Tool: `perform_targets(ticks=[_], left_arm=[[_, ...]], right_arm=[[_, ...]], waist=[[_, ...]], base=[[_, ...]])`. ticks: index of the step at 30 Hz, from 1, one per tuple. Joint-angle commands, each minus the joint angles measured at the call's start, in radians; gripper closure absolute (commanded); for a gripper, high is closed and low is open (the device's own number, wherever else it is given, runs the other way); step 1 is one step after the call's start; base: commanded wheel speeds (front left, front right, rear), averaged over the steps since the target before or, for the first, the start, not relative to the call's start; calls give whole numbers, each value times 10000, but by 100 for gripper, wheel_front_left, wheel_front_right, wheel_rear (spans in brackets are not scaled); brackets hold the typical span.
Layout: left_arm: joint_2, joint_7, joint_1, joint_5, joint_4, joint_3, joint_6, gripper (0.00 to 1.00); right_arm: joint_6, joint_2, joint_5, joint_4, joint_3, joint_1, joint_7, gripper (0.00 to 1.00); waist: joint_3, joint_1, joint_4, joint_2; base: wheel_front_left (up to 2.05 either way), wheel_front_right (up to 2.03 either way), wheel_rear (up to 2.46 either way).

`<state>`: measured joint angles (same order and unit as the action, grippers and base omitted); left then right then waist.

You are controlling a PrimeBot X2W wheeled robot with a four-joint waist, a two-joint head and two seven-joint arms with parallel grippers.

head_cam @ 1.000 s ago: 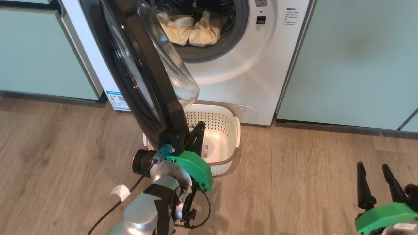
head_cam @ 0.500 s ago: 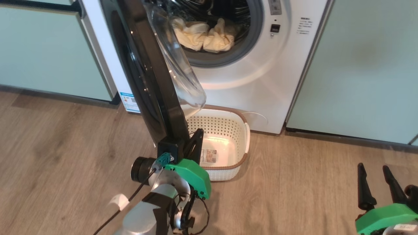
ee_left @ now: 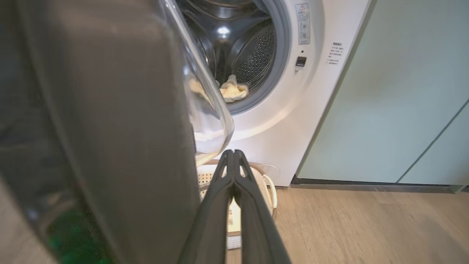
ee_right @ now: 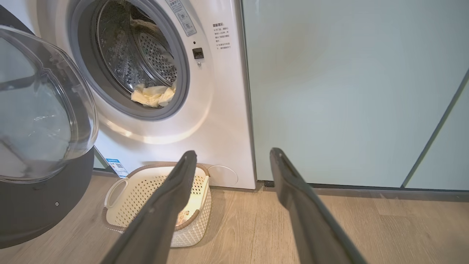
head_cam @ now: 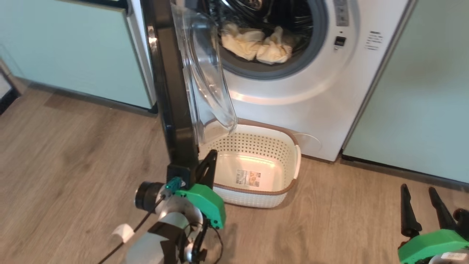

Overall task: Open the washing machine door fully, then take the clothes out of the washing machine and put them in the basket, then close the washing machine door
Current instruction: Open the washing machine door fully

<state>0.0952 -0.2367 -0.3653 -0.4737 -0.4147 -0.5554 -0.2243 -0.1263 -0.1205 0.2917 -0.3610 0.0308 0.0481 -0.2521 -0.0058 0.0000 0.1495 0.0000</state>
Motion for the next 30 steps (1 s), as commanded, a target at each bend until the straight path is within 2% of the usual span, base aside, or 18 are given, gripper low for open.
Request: perform_targets(ticks=[1, 16, 30], left_arm=[[342, -9, -276, 38, 348, 475, -90, 100], [1222, 198, 218, -158, 1239, 1003, -502, 100], [2150, 91, 117, -733, 703, 2137, -563, 100]], right_arm=[[-44, -61, 36, 283, 136, 277, -97, 0], [-44, 47, 27, 315, 65, 291, -97, 0], [-44, -17, 44, 312, 200, 362, -97, 0]], waist=[[-26, 0, 168, 0], [53, 0, 1327, 0], [184, 0, 1378, 0]], base=[[0, 0, 0], [0, 0, 0], [0, 0, 0]])
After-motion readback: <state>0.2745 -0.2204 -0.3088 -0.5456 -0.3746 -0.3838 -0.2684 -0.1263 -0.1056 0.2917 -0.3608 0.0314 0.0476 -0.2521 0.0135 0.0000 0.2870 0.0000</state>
